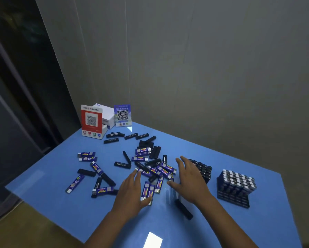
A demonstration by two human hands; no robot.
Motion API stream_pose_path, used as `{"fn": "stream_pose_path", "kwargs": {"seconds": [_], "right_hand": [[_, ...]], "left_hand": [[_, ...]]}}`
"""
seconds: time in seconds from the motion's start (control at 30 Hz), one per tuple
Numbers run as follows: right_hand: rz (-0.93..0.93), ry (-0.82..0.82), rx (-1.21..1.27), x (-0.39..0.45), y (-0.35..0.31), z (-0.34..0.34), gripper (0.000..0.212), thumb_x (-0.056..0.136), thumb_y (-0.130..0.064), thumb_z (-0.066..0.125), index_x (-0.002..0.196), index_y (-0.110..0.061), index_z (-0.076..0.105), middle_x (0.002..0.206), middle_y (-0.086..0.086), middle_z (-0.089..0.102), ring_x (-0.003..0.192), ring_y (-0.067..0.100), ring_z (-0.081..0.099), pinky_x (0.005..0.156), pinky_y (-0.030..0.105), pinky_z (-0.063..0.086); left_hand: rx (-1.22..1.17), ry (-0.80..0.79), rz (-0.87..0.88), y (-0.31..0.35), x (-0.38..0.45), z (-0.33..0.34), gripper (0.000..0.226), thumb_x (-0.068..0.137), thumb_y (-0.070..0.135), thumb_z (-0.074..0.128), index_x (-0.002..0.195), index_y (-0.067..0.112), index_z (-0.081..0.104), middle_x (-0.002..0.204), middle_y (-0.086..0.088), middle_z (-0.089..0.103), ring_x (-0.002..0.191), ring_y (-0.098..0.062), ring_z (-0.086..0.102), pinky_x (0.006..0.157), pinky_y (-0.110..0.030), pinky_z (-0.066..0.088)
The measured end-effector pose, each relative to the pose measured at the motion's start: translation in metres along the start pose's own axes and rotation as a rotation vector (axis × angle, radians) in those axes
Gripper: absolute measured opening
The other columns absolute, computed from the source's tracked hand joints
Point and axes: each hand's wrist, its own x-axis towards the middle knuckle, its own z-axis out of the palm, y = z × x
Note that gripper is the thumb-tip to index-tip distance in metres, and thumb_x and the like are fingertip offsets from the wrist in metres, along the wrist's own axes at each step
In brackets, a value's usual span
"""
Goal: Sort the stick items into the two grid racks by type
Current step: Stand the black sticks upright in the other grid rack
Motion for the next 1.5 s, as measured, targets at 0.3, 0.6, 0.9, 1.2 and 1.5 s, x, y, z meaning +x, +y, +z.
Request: {"fn": "stream_pose_path", "kwargs": {"seconds": [0.3,0.6,0.9,1.2,1.5], "right_hand": [[0.013,-0.02,0.057,0.038,0.017,0.025,0.086,0.091,-0.057,0.059,0.156,-0.014,0.024,0.163,0.007,0.022,0.151,0.024,0.019,0.122,0.034,0.017],[0.074,-0.009,0.094,0.049,0.021,0.027,0.081,0.091,-0.054,0.061,0.153,-0.013,0.03,0.159,0.005,0.028,0.147,0.023,0.026,0.12,0.035,0.026],[0.216,0.026,0.107,0.05,0.014,0.026,0.076,0.091,-0.051,0.062,0.15,-0.013,0.032,0.152,0.003,0.035,0.141,0.02,0.033,0.116,0.031,0.032],[0.336,0.096,0.106,0.046,0.0,0.031,0.069,0.09,-0.044,0.065,0.145,-0.011,0.038,0.144,0.002,0.039,0.136,0.018,0.036,0.109,0.026,0.033],[0.36,0.105,0.126,0.058,-0.021,0.031,0.066,0.093,-0.04,0.063,0.147,-0.014,0.035,0.146,0.001,0.039,0.136,0.018,0.036,0.107,0.027,0.036]], "left_hand": [[0.145,-0.119,-0.1,0.004,0.035,0.044,0.072,0.082,0.057,0.061,0.137,0.018,0.038,0.135,-0.003,0.037,0.125,-0.021,0.037,0.098,-0.029,0.038],[0.05,-0.139,0.193,-0.016,0.057,0.037,0.055,0.085,0.014,0.059,0.137,0.027,0.047,0.125,0.003,0.047,0.115,-0.018,0.048,0.081,-0.028,0.044],[0.249,-0.322,0.226,-0.026,0.122,0.023,0.132,0.069,0.062,0.074,0.154,0.011,-0.012,0.16,-0.019,-0.017,0.148,-0.037,-0.017,0.12,-0.051,-0.002],[0.046,-0.332,0.318,-0.028,0.13,0.032,0.128,0.071,0.067,0.071,0.155,0.012,-0.008,0.161,-0.011,-0.017,0.15,-0.026,-0.014,0.113,-0.044,0.033],[-0.051,-0.244,0.249,-0.062,0.123,0.03,0.115,0.077,0.05,0.076,0.155,0.016,0.0,0.162,-0.009,-0.014,0.151,-0.028,0.002,0.115,-0.032,0.029]]}}
